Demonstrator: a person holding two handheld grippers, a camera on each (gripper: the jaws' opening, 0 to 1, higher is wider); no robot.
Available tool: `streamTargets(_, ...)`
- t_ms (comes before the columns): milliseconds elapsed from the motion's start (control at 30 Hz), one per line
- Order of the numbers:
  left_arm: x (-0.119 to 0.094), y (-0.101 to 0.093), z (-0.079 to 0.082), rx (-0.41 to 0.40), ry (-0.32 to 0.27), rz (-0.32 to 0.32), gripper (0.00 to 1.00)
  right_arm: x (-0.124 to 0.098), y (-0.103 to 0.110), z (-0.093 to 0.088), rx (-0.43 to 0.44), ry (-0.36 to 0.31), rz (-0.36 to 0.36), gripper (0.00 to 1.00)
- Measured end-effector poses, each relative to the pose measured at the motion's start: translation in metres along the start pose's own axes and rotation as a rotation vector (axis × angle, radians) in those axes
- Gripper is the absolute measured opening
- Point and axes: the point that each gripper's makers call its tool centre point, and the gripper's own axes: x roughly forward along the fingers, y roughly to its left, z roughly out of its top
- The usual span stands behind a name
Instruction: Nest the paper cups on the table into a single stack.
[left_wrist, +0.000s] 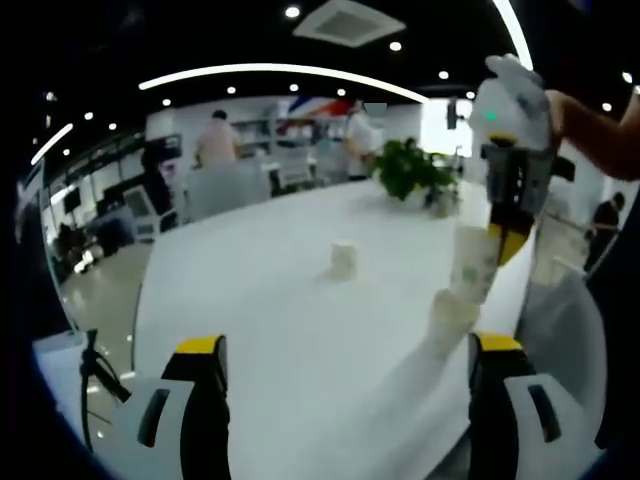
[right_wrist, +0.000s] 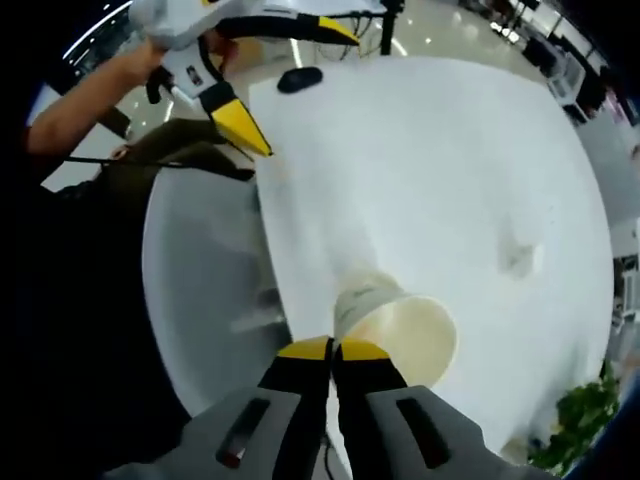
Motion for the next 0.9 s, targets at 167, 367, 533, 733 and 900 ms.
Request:
streamTargets(167,-0.001,0.002,0.0,-0.002,-0.004,0.004,0.98,0.004,-0.005,0.001,-0.01,-0.002,-0.018,0.0)
streamTargets(367,-0.004,0.003,-0.002,0.002,0.003,0.009,0.98,0.014,-0.007,-0.002,-0.006,0.009,-0.02,0.0)
streamTargets(533,-0.007,0.006,-0.003,0.001,0.003,0.014,0.98,0.021,-0.006,-0.002,-0.004,0.009,-0.017,0.0)
streamTargets(733,-0.009,0.007,-0.007,0.004,0.014,0.015,0.98,0.031,-0.007,-0.003,0.002,0.016,-0.013,0.0)
streamTargets(900,-0.012,0.009,-0.01,0.003,0.018,0.022,0.98,0.04,-0.012,-0.004,0.02,0.007,-0.018,0.0)
